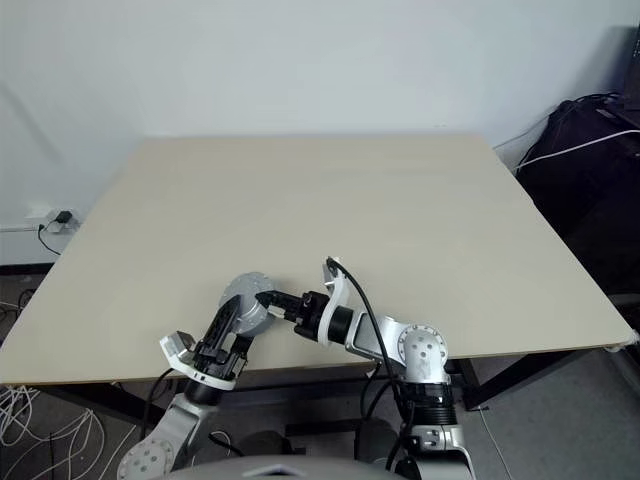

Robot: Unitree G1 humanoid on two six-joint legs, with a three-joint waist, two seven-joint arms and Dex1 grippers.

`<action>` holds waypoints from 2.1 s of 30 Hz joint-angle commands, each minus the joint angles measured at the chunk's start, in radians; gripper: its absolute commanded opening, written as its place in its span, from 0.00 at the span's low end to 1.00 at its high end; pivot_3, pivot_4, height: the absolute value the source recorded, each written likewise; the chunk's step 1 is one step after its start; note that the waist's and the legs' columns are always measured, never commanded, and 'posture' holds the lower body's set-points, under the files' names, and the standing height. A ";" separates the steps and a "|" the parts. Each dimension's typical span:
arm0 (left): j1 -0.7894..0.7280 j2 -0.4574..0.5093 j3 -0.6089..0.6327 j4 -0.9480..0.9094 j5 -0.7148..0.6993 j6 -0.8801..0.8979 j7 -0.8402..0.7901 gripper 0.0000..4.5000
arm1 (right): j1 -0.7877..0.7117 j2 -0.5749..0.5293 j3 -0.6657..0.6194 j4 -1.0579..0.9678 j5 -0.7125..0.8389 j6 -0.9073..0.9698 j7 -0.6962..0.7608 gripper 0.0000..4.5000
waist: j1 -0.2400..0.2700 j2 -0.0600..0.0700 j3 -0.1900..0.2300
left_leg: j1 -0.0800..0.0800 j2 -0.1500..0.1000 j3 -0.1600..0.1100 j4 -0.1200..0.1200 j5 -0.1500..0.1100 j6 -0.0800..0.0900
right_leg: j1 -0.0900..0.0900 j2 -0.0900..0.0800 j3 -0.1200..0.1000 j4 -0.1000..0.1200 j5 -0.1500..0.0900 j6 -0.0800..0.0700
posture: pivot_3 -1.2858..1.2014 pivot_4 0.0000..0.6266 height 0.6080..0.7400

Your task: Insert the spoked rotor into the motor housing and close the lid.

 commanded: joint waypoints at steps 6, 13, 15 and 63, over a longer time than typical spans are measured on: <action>-0.025 -0.035 0.000 -0.013 -0.028 0.000 -0.018 0.50 | -0.009 0.038 -0.004 -0.035 0.054 -0.014 0.021 0.47 | 0.001 0.000 0.000 | 0.000 0.000 0.000 0.000 0.000 0.000 | 0.000 0.000 0.000 0.000 0.000 0.000 | 0.52 0.00 1.00; -0.019 -0.035 -0.001 -0.018 -0.031 -0.009 -0.017 0.50 | -0.006 0.032 0.005 -0.044 0.000 -0.047 0.023 0.47 | 0.001 0.000 0.000 | 0.000 0.000 0.000 0.000 0.000 0.000 | 0.000 0.000 0.000 0.000 0.000 0.000 | 0.52 0.00 1.00; -0.016 -0.037 0.000 -0.021 -0.032 -0.012 -0.017 0.50 | -0.005 0.030 0.008 -0.046 -0.017 -0.057 0.027 0.47 | 0.001 0.000 0.000 | 0.000 0.000 0.000 0.000 0.000 0.000 | 0.000 0.000 0.000 0.000 0.000 0.000 | 0.52 0.00 1.00; -0.187 -0.100 0.073 -0.078 0.024 -0.558 0.338 0.47 | 0.117 -0.156 0.243 -0.184 -0.737 -0.617 0.328 1.00 | 0.025 -0.007 -0.004 | 0.000 -0.001 0.000 0.003 0.002 -0.004 | 0.002 0.000 0.000 0.000 0.001 0.001 | 0.52 0.00 1.00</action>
